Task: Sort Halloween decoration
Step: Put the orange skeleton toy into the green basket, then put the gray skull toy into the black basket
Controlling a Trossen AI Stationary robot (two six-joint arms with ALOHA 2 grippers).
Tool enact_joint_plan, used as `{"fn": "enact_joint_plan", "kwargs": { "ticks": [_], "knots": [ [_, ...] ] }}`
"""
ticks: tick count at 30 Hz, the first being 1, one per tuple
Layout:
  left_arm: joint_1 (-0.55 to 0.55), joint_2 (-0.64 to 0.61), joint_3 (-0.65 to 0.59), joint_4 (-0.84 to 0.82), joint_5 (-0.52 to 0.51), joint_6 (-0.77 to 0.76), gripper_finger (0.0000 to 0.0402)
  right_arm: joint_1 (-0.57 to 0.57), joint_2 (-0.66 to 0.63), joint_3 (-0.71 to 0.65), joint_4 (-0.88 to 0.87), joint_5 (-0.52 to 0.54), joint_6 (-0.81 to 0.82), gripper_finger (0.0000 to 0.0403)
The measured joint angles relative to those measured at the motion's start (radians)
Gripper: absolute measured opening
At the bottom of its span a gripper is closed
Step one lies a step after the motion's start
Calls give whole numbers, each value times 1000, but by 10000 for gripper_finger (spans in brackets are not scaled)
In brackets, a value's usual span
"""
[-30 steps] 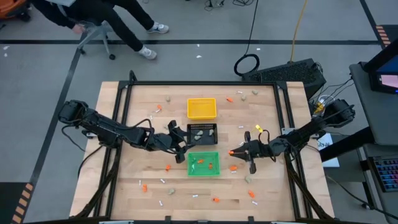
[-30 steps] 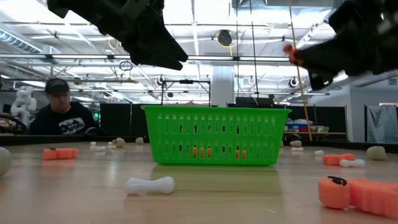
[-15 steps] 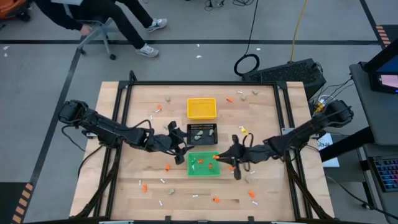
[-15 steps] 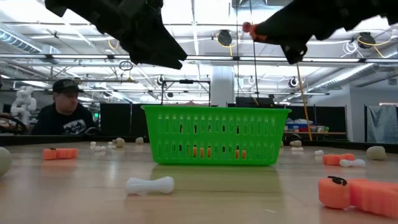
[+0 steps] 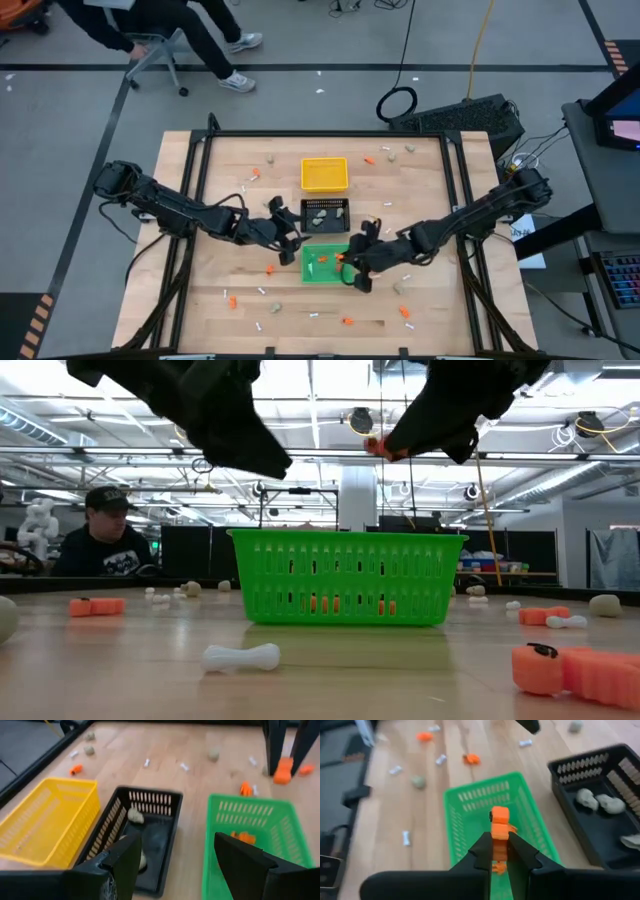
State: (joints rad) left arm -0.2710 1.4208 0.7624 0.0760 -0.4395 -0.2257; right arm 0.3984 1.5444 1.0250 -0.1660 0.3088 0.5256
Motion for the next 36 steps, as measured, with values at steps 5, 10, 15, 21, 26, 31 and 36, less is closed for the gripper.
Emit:
{"fn": "enact_joint_plan", "kwargs": {
  "ticks": [5, 10, 15, 21, 26, 31, 36],
  "knots": [
    [0, 0, 0, -48, 2, -5, 248, -17, 67, 81, -96, -25, 13, 18],
    [0, 0, 0, -54, 2, -5, 248, -49, 148, 132, -126, -106, 49, 18],
    [0, 0, 0, -72, 3, -8, 248, -75, 217, 147, -160, -172, 79, 18],
    [0, 0, 0, -78, 12, -23, 248, -85, 243, 147, -164, -209, 84, 18],
    [0, 0, 0, -83, 12, -26, 248, -85, 242, 147, -163, -208, 83, 20],
    [0, 0, 0, -84, 12, -30, 248, -85, 242, 147, -179, -152, 80, 58],
    [0, 0, 0, -85, 13, -31, 248, -85, 242, 147, -177, -152, 80, 111]
  ]
}}
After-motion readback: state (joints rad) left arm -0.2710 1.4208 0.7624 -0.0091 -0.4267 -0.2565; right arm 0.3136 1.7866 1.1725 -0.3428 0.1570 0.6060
